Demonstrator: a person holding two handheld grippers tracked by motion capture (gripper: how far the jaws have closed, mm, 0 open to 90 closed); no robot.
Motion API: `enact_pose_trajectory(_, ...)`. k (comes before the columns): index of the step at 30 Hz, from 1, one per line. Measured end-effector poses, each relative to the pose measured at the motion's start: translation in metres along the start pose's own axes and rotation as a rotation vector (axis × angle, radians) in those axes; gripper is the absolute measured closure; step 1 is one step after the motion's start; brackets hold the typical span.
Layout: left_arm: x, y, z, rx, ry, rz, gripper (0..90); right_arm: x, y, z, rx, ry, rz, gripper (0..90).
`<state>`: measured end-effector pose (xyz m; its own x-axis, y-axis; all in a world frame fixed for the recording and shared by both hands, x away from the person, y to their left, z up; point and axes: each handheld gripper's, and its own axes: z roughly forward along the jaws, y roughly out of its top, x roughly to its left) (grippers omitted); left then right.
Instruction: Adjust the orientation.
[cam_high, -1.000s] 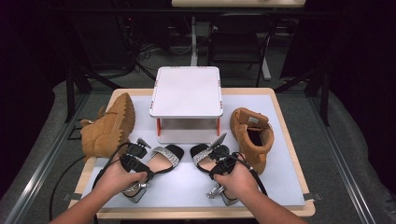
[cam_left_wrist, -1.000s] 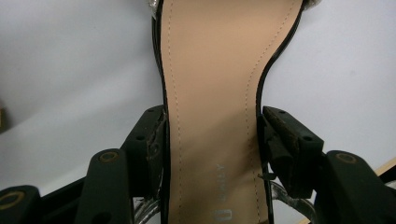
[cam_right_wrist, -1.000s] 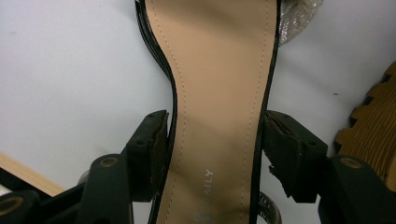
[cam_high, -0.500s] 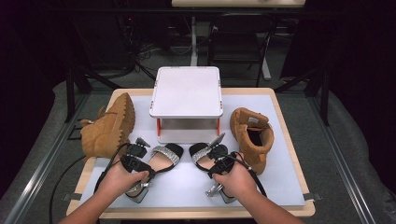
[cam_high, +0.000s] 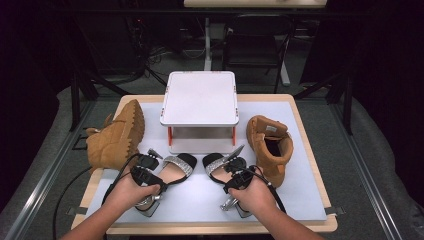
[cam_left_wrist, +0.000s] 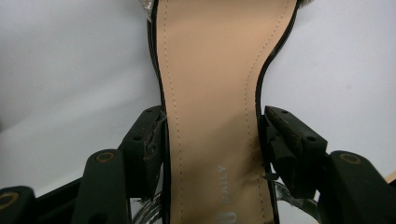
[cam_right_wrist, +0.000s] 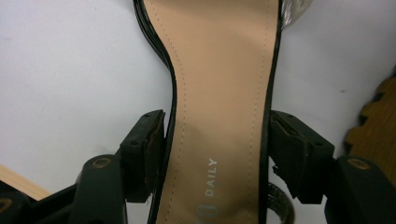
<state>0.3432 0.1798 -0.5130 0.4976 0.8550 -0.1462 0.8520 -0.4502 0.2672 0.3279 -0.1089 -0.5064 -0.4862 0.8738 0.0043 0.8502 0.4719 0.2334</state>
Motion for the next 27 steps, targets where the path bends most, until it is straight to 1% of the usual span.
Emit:
enact_pose_trajectory(1,-0.002,-0.001,0.001,0.001,0.014,0.015,39.9,-0.001,-0.003,0.004,0.01,0.007,0.009,38.0)
enact_pose_trajectory(2,-0.003,-0.001,0.002,-0.001,0.032,0.042,39.9,-0.001,-0.003,0.004,0.01,0.007,0.009,38.0)
enact_pose_trajectory(3,-0.005,-0.002,0.002,-0.002,0.041,0.05,39.8,0.0,-0.004,0.005,-0.005,0.01,0.019,38.2)
enact_pose_trajectory(5,-0.006,-0.004,0.002,-0.022,0.054,0.067,39.8,0.001,-0.005,0.005,-0.02,-0.001,0.004,38.8)
enact_pose_trajectory(6,-0.006,-0.004,0.002,-0.022,0.054,0.067,39.8,0.001,-0.005,0.005,-0.02,-0.001,0.004,38.8)
enact_pose_trajectory(8,-0.005,-0.007,0.002,-0.045,0.045,0.07,39.9,0.0,-0.009,0.005,-0.044,0.005,0.012,39.0)
enact_pose_trajectory(9,-0.005,-0.007,0.002,-0.045,0.045,0.07,39.8,0.0,-0.009,0.005,-0.044,0.005,0.012,39.0)
enact_pose_trajectory(10,-0.005,-0.008,0.002,-0.055,0.044,0.071,39.8,0.0,-0.01,0.004,-0.054,0.01,0.007,39.2)
enact_pose_trajectory(13,-0.004,-0.009,0.001,-0.06,0.043,0.074,40.1,0.001,-0.011,0.005,-0.07,0.01,0.017,39.3)
enact_pose_trajectory(15,-0.003,-0.01,0.001,-0.074,0.038,0.064,40.7,0.0,-0.012,0.004,-0.07,0.002,0.012,39.6)
enact_pose_trajectory(16,-0.002,-0.011,0.001,-0.082,0.034,0.05,41.6,0.001,-0.013,0.004,-0.085,-0.006,0.01,39.9)
enact_pose_trajectory(17,-0.001,-0.012,0.001,-0.087,0.029,0.039,41.9,0.001,-0.014,0.004,-0.083,0.0,0.007,40.0)
enact_pose_trajectory(18,-0.001,-0.012,0.0,-0.087,0.026,0.025,42.2,0.001,-0.015,0.005,-0.099,0.002,0.017,40.2)
enact_pose_trajectory(20,-0.001,-0.013,0.0,-0.086,0.03,0.024,42.7,0.0,-0.016,0.004,-0.1,0.01,0.018,40.6)
enact_pose_trajectory(21,-0.002,-0.015,0.0,-0.102,0.036,0.016,42.8,0.0,-0.017,0.004,-0.099,0.012,0.015,40.9)
enact_pose_trajectory(22,-0.002,-0.015,0.0,-0.102,0.036,0.016,42.9,0.0,-0.017,0.004,-0.099,0.012,0.015,40.9)
enact_pose_trajectory(23,-0.003,-0.016,-0.001,-0.105,0.039,0.022,42.9,0.0,-0.018,0.004,-0.11,0.014,0.027,41.0)
enact_pose_trajectory(24,-0.002,-0.018,-0.001,-0.111,0.023,0.002,43.1,0.0,-0.02,0.003,-0.114,0.016,0.029,41.2)
enact_pose_trajectory(25,-0.001,-0.019,-0.001,-0.116,0.017,-0.004,43.2,0.0,-0.021,0.004,-0.124,0.017,0.04,41.2)
enact_pose_trajectory(26,0.0,-0.019,-0.001,-0.113,0.011,-0.012,43.3,0.0,-0.021,0.003,-0.112,0.015,0.031,41.2)
enact_pose_trajectory(27,0.001,-0.02,-0.001,-0.116,-0.001,-0.032,43.3,0.0,-0.021,0.003,-0.112,0.014,0.034,41.3)
